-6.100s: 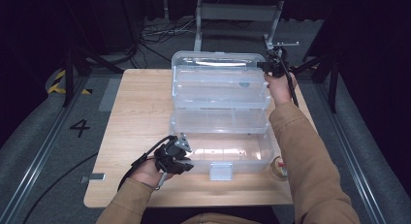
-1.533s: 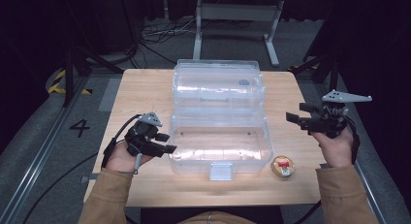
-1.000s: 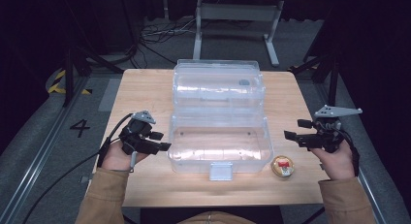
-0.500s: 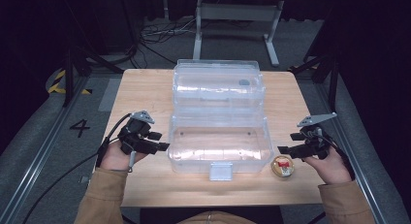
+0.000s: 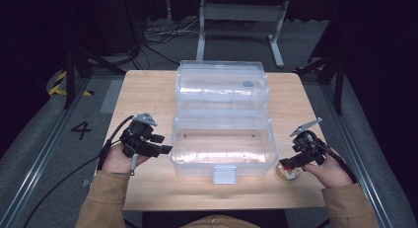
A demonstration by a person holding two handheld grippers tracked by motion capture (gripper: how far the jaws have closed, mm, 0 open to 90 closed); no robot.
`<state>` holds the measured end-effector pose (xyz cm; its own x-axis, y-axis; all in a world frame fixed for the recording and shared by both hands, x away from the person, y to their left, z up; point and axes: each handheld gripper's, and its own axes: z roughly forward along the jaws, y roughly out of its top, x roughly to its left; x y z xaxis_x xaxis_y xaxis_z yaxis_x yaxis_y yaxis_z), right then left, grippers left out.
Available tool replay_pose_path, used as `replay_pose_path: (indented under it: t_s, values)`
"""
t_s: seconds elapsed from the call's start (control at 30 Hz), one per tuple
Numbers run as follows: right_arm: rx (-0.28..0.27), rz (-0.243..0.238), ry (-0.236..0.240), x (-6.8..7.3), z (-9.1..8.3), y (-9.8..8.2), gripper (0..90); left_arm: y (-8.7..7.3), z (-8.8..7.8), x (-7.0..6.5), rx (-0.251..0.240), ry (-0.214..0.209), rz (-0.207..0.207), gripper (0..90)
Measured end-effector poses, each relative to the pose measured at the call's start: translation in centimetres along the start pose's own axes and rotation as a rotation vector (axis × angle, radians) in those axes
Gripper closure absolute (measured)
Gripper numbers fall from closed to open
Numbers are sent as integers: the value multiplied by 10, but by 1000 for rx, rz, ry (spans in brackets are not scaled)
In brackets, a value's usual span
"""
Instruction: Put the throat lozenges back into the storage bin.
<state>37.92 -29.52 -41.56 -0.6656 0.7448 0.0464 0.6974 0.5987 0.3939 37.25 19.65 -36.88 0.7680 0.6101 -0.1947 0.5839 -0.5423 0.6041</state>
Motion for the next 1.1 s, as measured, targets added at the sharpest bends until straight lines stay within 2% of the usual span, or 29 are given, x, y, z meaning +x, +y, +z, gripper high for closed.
replay_pose_path:
  t_s: [0.3,0.47,0.7,1.1]
  values:
    - [134,-22,25,4,17,-2,176,-1,0,1,3,-2,-1,480]
    - [194,-35,22,4,24,-3,162,-1,0,2,3,-1,2,480]
    - [242,-35,8,4,34,-5,151,-1,0,3,6,-1,1,479]
    - [285,-53,-3,4,49,-6,150,-2,1,5,7,-4,-4,478]
